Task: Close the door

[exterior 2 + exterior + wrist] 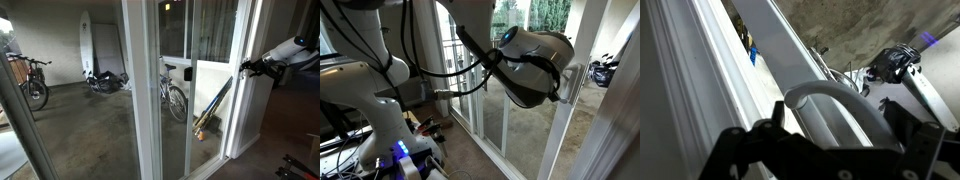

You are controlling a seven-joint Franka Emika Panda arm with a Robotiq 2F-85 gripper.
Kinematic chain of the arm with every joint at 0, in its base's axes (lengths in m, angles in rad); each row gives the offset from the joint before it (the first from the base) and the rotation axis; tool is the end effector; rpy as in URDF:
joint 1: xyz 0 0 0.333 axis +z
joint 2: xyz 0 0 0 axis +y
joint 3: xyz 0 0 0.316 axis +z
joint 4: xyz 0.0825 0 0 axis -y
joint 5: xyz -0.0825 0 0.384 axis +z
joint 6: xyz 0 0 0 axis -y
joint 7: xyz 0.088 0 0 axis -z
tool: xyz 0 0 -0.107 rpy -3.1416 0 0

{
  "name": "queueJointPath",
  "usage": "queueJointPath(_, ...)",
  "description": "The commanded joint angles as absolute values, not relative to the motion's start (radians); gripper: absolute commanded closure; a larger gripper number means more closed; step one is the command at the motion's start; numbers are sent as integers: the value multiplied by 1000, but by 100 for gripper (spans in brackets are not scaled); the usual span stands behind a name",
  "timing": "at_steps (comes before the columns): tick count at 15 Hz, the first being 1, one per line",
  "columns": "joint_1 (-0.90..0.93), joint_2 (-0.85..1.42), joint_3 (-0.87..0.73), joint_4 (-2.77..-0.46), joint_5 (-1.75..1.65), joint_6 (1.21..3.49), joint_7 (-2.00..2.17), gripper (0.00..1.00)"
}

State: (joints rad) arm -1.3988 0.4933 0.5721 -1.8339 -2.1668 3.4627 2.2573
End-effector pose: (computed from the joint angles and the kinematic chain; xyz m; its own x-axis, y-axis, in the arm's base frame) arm 0.4389 -0.3767 0.3350 0.3202 -0.7402 0.5913 -0.5969 -0.6423 -0.4808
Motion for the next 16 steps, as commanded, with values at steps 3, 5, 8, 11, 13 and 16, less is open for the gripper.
queueJointPath(3,-1522,526,581,-1802,-2182,3464,2351,0)
queueJointPath(5,-1557,542,596,-1796,-2189,3464,2351,0)
queueJointPath(8,-1627,569,587,-1762,-2191,3463,2347,0)
queueJointPath(11,-1786,650,713,-1724,-2280,3457,2287,0)
queueJointPath(13,-1887,678,806,-1770,-2398,3455,2297,0)
queueJointPath(16,-1989,671,910,-1910,-2549,3454,2316,0)
